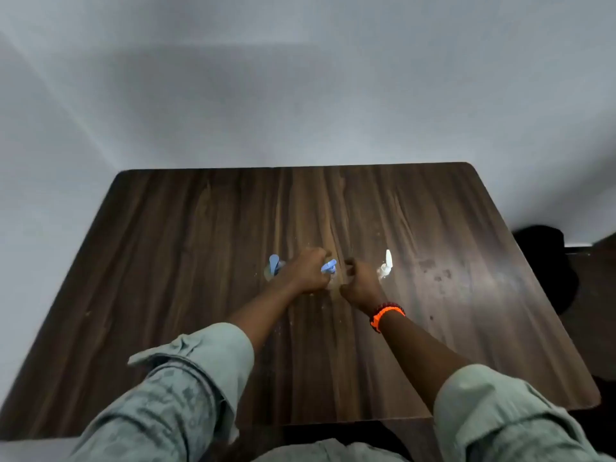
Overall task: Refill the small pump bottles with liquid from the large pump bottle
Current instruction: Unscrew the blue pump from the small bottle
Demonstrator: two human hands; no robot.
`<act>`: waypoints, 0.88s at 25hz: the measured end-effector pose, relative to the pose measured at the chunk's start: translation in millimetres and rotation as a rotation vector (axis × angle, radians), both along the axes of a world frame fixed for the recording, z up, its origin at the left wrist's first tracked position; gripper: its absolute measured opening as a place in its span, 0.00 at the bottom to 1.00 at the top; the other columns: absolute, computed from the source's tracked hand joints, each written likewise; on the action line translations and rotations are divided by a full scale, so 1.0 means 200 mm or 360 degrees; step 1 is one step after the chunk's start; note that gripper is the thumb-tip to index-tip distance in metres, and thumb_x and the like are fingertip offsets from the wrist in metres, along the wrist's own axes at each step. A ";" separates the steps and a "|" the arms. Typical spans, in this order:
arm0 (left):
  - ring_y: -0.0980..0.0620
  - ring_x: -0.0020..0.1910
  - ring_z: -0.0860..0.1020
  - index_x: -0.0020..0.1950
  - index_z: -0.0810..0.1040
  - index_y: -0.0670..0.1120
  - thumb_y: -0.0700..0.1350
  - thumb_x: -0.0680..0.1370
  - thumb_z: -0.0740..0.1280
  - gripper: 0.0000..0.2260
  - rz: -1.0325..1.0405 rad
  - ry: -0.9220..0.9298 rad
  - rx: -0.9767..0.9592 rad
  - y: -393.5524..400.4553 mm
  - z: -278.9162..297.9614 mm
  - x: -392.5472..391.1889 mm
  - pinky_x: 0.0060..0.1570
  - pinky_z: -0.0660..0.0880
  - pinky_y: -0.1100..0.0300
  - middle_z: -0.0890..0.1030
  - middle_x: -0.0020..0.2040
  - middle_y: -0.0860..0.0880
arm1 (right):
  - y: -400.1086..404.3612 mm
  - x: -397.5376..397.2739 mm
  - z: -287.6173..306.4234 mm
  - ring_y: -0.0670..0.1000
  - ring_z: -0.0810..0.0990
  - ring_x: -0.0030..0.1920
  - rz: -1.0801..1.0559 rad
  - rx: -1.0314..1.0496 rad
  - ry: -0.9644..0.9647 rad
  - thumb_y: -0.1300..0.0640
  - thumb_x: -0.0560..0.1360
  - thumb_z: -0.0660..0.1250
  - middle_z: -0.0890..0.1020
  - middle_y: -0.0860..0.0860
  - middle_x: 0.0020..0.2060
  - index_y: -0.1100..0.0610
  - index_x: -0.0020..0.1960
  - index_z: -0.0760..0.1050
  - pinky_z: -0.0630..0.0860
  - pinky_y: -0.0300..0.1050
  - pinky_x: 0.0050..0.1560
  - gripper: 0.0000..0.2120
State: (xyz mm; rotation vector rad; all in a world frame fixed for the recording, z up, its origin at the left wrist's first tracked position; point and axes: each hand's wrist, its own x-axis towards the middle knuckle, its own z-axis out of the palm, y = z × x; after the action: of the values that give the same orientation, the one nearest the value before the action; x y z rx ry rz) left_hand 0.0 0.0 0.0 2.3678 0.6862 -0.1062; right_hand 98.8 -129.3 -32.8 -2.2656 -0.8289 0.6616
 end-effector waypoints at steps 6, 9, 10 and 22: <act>0.46 0.52 0.82 0.56 0.80 0.43 0.47 0.79 0.69 0.09 0.0046 -0.0099 0.0000 -0.07 -0.10 0.01 0.55 0.80 0.45 0.84 0.53 0.46 | 0.01 -0.01 -0.12 0.59 0.83 0.61 0.0104 -0.0072 0.0190 0.61 0.77 0.72 0.85 0.58 0.60 0.60 0.69 0.76 0.79 0.56 0.65 0.20; 0.46 0.47 0.82 0.50 0.82 0.42 0.43 0.80 0.68 0.05 0.0099 -0.0119 -0.0063 -0.06 -0.12 0.04 0.52 0.80 0.42 0.85 0.47 0.45 | 0.01 0.01 -0.14 0.58 0.84 0.58 0.0097 0.0043 0.0204 0.62 0.79 0.68 0.86 0.57 0.56 0.59 0.65 0.79 0.79 0.57 0.63 0.15; 0.47 0.47 0.82 0.49 0.82 0.43 0.43 0.79 0.68 0.05 0.0101 -0.0118 -0.0075 -0.06 -0.13 0.04 0.51 0.80 0.43 0.85 0.46 0.46 | 0.00 0.01 -0.14 0.57 0.85 0.56 0.0091 0.0102 0.0225 0.63 0.79 0.67 0.87 0.57 0.54 0.59 0.63 0.80 0.80 0.57 0.61 0.13; 0.53 0.41 0.82 0.46 0.84 0.43 0.45 0.77 0.75 0.06 0.0642 -0.0616 -0.0191 -0.38 -0.17 -0.03 0.43 0.78 0.57 0.86 0.41 0.48 | -0.23 -0.02 -0.09 0.45 0.84 0.51 0.0326 0.0347 0.0091 0.59 0.78 0.72 0.88 0.49 0.52 0.57 0.61 0.82 0.77 0.41 0.49 0.12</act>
State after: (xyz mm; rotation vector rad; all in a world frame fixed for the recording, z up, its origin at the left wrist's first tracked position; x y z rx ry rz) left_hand -5.8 -75.2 -34.3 2.0090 0.9146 0.4598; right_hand 94.1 -174.8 -49.8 -1.9754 -1.0608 0.6886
